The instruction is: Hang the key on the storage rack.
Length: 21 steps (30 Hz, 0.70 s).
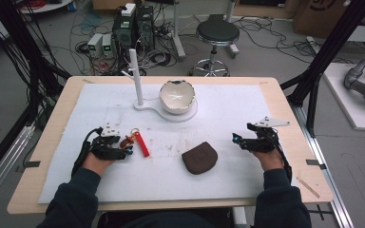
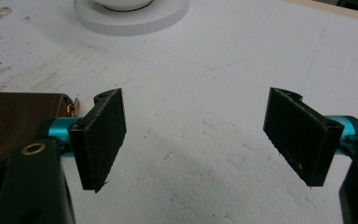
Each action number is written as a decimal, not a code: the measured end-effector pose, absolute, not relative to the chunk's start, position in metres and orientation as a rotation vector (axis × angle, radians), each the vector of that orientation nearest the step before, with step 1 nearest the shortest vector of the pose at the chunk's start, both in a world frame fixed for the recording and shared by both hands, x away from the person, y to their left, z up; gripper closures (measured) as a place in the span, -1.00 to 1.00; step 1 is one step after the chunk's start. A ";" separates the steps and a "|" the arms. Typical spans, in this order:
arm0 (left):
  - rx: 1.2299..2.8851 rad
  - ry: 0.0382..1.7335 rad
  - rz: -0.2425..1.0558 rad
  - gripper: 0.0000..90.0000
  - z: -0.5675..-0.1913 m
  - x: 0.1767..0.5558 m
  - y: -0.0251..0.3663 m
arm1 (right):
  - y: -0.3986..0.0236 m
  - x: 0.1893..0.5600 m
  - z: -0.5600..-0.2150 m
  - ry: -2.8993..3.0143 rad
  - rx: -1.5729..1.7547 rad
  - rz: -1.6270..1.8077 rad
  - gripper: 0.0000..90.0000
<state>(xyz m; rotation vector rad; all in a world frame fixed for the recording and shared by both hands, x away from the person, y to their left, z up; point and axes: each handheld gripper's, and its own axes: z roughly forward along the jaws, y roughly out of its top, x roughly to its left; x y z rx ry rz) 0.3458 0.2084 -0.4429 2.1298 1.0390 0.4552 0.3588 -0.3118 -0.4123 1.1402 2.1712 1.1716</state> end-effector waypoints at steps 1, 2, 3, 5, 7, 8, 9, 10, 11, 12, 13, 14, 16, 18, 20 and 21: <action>2.135 1.021 0.481 0.44 -0.442 0.346 0.209 | -0.312 0.360 -0.413 2.172 1.144 1.169 -0.53; 2.137 1.028 0.466 0.44 -0.439 0.349 0.211 | -0.313 0.360 -0.413 2.173 1.144 1.169 -0.53; 2.125 1.037 0.477 0.45 -0.438 0.351 0.212 | -0.313 0.361 -0.413 2.171 1.145 1.171 -0.53; 2.062 1.036 0.474 0.46 -0.433 0.355 0.217 | -0.315 0.362 -0.413 2.163 1.153 1.175 -0.53; 1.989 1.031 0.476 0.47 -0.424 0.357 0.221 | -0.316 0.364 -0.413 2.159 1.157 1.175 -0.53; 1.948 1.027 0.468 0.47 -0.420 0.357 0.222 | -0.317 0.365 -0.413 2.158 1.164 1.174 -0.53; 1.948 1.027 0.468 0.47 -0.420 0.357 0.222 | -0.317 0.365 -0.413 2.157 1.167 1.173 -0.52; 1.892 1.000 0.450 0.47 -0.413 0.359 0.224 | -0.317 0.366 -0.413 2.156 1.168 1.173 -0.52; 1.854 0.994 0.434 0.47 -0.409 0.360 0.224 | -0.317 0.367 -0.413 2.158 1.171 1.172 -0.52; 1.854 0.994 0.434 0.47 -0.409 0.360 0.224 | -0.317 0.368 -0.413 2.157 1.170 1.169 -0.52; 1.838 0.968 0.432 0.47 -0.401 0.364 0.224 | -0.317 0.369 -0.413 2.152 1.166 1.171 -0.52; 1.821 0.957 0.432 0.47 -0.396 0.366 0.223 | -0.318 0.369 -0.412 2.152 1.173 1.173 -0.52; 1.812 0.942 0.436 0.47 -0.392 0.368 0.223 | -0.318 0.370 -0.412 2.145 1.176 1.174 -0.52; 1.770 0.920 0.449 0.47 -0.377 0.373 0.220 | -0.319 0.371 -0.412 2.139 1.177 1.179 -0.52; 1.753 0.918 0.448 0.47 -0.372 0.376 0.220 | -0.319 0.370 -0.411 2.136 1.186 1.180 -0.52; 1.730 0.910 0.462 0.47 -0.362 0.382 0.220 | -0.320 0.370 -0.410 2.134 1.181 1.179 -0.52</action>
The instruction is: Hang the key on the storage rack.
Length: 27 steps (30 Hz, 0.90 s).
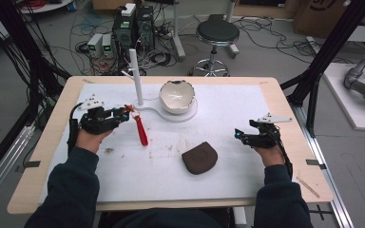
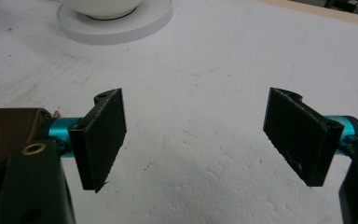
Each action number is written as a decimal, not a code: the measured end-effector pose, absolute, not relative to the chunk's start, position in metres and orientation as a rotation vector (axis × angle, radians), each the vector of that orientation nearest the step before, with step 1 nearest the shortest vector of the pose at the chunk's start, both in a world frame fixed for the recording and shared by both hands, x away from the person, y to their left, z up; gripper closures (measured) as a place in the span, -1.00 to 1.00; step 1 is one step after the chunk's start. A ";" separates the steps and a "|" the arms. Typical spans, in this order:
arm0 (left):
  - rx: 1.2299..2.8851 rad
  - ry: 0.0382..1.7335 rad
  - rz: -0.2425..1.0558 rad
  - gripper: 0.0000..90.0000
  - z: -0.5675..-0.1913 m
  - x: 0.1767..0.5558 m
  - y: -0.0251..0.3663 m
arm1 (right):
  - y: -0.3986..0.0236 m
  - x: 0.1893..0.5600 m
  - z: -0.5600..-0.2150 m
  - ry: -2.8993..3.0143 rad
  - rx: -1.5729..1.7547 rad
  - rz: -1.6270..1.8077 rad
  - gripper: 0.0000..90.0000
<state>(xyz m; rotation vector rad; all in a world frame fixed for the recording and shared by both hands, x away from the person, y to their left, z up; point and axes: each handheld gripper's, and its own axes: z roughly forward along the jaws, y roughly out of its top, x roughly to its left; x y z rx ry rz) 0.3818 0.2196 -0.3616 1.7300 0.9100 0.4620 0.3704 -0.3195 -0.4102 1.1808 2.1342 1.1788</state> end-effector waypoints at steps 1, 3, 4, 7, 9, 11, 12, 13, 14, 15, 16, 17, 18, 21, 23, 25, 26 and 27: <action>1.724 0.907 0.468 0.47 -0.356 0.385 0.219 | -0.319 0.370 -0.410 2.133 1.177 1.180 -0.52; 1.704 0.901 0.489 0.47 -0.344 0.391 0.219 | -0.318 0.370 -0.409 2.135 1.171 1.178 -0.52; 1.704 0.901 0.489 0.47 -0.344 0.391 0.219 | -0.318 0.370 -0.409 2.135 1.168 1.182 -0.52; 1.663 0.892 0.518 0.48 -0.322 0.403 0.218 | -0.317 0.371 -0.409 2.139 1.162 1.184 -0.52; 1.644 0.890 0.521 0.48 -0.313 0.409 0.219 | -0.317 0.372 -0.409 2.141 1.159 1.186 -0.52; 1.638 0.892 0.538 0.48 -0.305 0.415 0.220 | -0.317 0.372 -0.409 2.142 1.159 1.188 -0.52; 1.635 0.894 0.536 0.47 -0.302 0.417 0.220 | -0.318 0.372 -0.409 2.143 1.160 1.190 -0.52; 1.637 0.897 0.543 0.47 -0.299 0.420 0.220 | -0.318 0.372 -0.409 2.142 1.157 1.191 -0.52; 1.637 0.897 0.543 0.47 -0.299 0.420 0.220 | -0.318 0.372 -0.409 2.143 1.159 1.189 -0.52; 1.633 0.898 0.549 0.47 -0.296 0.422 0.221 | -0.318 0.372 -0.409 2.145 1.157 1.191 -0.52; 1.619 0.901 0.548 0.47 -0.293 0.424 0.221 | -0.317 0.372 -0.409 2.143 1.162 1.190 -0.52; 1.611 0.901 0.546 0.47 -0.290 0.426 0.221 | -0.317 0.372 -0.409 2.144 1.162 1.188 -0.52; 1.604 0.901 0.547 0.48 -0.287 0.427 0.221 | -0.317 0.372 -0.409 2.148 1.159 1.188 -0.52; 1.605 0.893 0.559 0.47 -0.277 0.433 0.220 | -0.316 0.373 -0.410 2.152 1.152 1.183 -0.52; 1.606 0.896 0.563 0.47 -0.276 0.434 0.219 | -0.316 0.373 -0.410 2.154 1.155 1.185 -0.52; 1.607 0.906 0.567 0.47 -0.274 0.437 0.219 | -0.316 0.372 -0.410 2.154 1.155 1.186 -0.52; 1.604 0.915 0.568 0.47 -0.275 0.439 0.219 | -0.316 0.372 -0.410 2.152 1.158 1.188 -0.52; 1.606 0.920 0.569 0.47 -0.275 0.441 0.220 | -0.316 0.372 -0.410 2.152 1.158 1.188 -0.52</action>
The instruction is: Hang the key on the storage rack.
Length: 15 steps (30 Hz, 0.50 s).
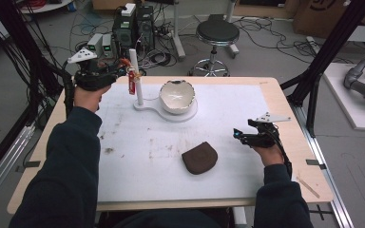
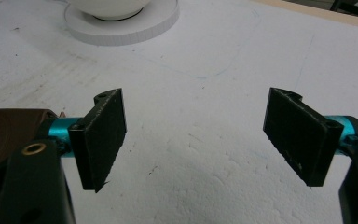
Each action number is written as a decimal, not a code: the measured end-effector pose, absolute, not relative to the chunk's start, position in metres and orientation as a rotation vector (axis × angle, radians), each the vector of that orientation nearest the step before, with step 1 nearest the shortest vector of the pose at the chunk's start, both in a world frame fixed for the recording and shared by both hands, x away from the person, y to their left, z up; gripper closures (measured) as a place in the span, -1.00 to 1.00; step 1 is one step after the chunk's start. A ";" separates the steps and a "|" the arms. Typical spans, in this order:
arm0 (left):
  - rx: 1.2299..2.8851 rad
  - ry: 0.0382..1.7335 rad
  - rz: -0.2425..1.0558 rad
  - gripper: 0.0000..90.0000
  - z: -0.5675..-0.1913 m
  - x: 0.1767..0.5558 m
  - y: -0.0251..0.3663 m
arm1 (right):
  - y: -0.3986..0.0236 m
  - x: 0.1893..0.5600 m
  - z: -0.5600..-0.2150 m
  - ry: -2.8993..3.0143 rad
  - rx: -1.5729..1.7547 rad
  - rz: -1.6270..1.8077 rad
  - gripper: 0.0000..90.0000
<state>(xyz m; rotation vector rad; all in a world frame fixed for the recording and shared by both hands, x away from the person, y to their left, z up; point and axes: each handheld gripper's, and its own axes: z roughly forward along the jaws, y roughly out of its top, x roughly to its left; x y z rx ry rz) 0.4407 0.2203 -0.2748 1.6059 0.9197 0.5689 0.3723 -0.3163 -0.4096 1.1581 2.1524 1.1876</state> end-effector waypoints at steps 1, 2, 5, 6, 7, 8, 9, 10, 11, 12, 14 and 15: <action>1.602 0.926 0.569 0.47 -0.275 0.442 0.221 | -0.316 0.372 -0.410 2.153 1.160 1.188 -0.52; 1.600 0.934 0.568 0.47 -0.276 0.444 0.221 | -0.316 0.372 -0.410 2.153 1.157 1.189 -0.52; 1.597 0.948 0.565 0.47 -0.279 0.447 0.223 | -0.316 0.372 -0.410 2.156 1.164 1.189 -0.52; 1.597 0.953 0.563 0.47 -0.279 0.447 0.223 | -0.316 0.372 -0.410 2.156 1.164 1.189 -0.52; 1.598 0.953 0.561 0.47 -0.281 0.448 0.222 | -0.316 0.373 -0.410 2.159 1.158 1.188 -0.52; 1.598 0.953 0.561 0.47 -0.281 0.448 0.222 | -0.316 0.373 -0.410 2.159 1.158 1.187 -0.52; 1.599 0.955 0.559 0.47 -0.282 0.448 0.222 | -0.316 0.373 -0.410 2.160 1.159 1.186 -0.52; 1.601 0.953 0.558 0.47 -0.282 0.448 0.222 | -0.316 0.373 -0.410 2.160 1.159 1.187 -0.52; 1.598 0.953 0.557 0.47 -0.283 0.448 0.222 | -0.316 0.373 -0.410 2.160 1.159 1.187 -0.52; 1.598 0.948 0.555 0.47 -0.283 0.447 0.221 | -0.316 0.372 -0.410 2.160 1.163 1.185 -0.52; 1.593 0.937 0.557 0.47 -0.281 0.446 0.221 | -0.316 0.372 -0.410 2.160 1.165 1.186 -0.52; 1.588 0.931 0.555 0.47 -0.279 0.444 0.220 | -0.316 0.373 -0.410 2.161 1.157 1.182 -0.52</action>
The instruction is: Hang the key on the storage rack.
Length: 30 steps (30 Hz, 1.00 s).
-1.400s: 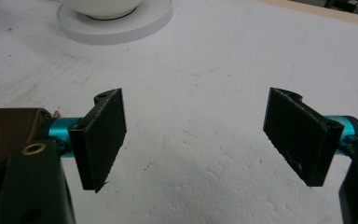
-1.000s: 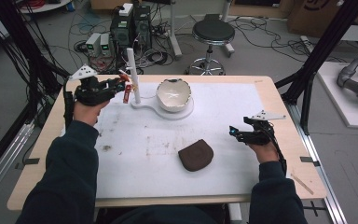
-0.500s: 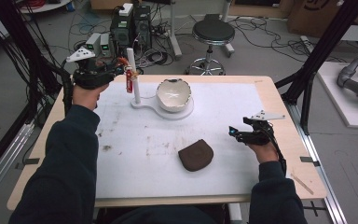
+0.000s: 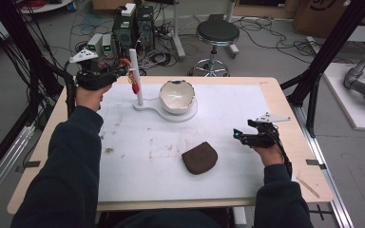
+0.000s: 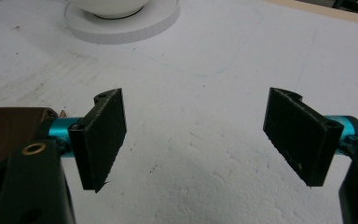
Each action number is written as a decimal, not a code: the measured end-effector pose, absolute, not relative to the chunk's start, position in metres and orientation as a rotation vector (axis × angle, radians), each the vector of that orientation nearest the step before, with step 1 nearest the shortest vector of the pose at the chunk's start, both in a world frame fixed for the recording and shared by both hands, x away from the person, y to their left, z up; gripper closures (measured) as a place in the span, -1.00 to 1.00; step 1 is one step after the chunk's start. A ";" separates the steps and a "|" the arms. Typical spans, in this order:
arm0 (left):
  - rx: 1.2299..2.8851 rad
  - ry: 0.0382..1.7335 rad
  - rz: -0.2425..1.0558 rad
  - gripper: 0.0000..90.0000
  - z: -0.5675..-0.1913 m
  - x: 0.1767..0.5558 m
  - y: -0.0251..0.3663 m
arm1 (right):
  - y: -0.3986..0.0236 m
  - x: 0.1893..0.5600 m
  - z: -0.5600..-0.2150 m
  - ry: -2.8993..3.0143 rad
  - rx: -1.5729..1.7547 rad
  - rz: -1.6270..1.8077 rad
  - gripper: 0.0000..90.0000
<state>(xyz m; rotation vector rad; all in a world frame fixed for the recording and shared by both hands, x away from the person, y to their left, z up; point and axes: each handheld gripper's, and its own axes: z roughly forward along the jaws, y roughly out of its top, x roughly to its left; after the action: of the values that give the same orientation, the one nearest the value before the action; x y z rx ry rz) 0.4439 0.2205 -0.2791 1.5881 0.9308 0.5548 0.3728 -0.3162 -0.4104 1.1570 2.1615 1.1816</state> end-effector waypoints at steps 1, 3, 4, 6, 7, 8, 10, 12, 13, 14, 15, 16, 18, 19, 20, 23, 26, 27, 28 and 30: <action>1.588 0.931 0.555 0.47 -0.279 0.444 0.220 | -0.316 0.373 -0.410 2.162 1.159 1.181 -0.52; 1.587 0.927 0.552 0.47 -0.278 0.443 0.221 | -0.315 0.373 -0.411 2.163 1.162 1.183 -0.52; 1.590 0.927 0.549 0.47 -0.278 0.442 0.221 | -0.315 0.373 -0.411 2.166 1.159 1.181 -0.52; 1.599 0.925 0.550 0.47 -0.278 0.442 0.220 | -0.315 0.373 -0.411 2.167 1.161 1.181 -0.52; 1.599 0.926 0.548 0.47 -0.278 0.442 0.220 | -0.315 0.373 -0.411 2.167 1.161 1.181 -0.52; 1.600 0.926 0.544 0.47 -0.279 0.443 0.220 | -0.315 0.373 -0.411 2.168 1.162 1.179 -0.52; 1.602 0.929 0.544 0.47 -0.280 0.445 0.219 | -0.315 0.373 -0.411 2.169 1.160 1.177 -0.52; 1.605 0.943 0.547 0.47 -0.283 0.448 0.218 | -0.316 0.373 -0.411 2.170 1.160 1.178 -0.52; 1.605 0.943 0.547 0.47 -0.283 0.448 0.218 | -0.316 0.373 -0.411 2.170 1.160 1.178 -0.52; 1.600 0.954 0.550 0.47 -0.284 0.449 0.219 | -0.316 0.373 -0.411 2.172 1.161 1.178 -0.52; 1.589 0.973 0.556 0.47 -0.287 0.449 0.221 | -0.316 0.373 -0.411 2.172 1.159 1.180 -0.52; 1.589 0.973 0.556 0.47 -0.287 0.449 0.221 | -0.316 0.373 -0.411 2.173 1.160 1.179 -0.52; 1.579 1.011 0.559 0.47 -0.295 0.450 0.227 | -0.316 0.373 -0.411 2.175 1.163 1.179 -0.52; 1.580 1.026 0.557 0.47 -0.298 0.451 0.229 | -0.316 0.373 -0.411 2.175 1.165 1.182 -0.52; 1.582 1.047 0.558 0.47 -0.302 0.450 0.231 | -0.316 0.373 -0.411 2.177 1.161 1.179 -0.52; 1.590 1.068 0.551 0.47 -0.312 0.449 0.236 | -0.315 0.373 -0.411 2.178 1.161 1.178 -0.52; 1.625 1.091 0.541 0.46 -0.326 0.443 0.240 | -0.315 0.373 -0.411 2.182 1.160 1.175 -0.52; 1.651 1.125 0.564 0.42 -0.336 0.437 0.242 | -0.315 0.373 -0.411 2.181 1.158 1.175 -0.52; 1.632 1.130 0.578 0.28 -0.341 0.434 0.244 | -0.315 0.373 -0.411 2.180 1.155 1.173 -0.52; 1.623 1.137 0.570 0.07 -0.345 0.430 0.246 | -0.314 0.373 -0.412 2.180 1.157 1.177 -0.52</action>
<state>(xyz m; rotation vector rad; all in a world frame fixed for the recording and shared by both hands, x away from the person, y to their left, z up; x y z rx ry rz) 0.4301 0.2458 -0.3449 1.6233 1.1369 0.5704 0.3727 -0.3142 -0.4116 1.1574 2.1803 1.1774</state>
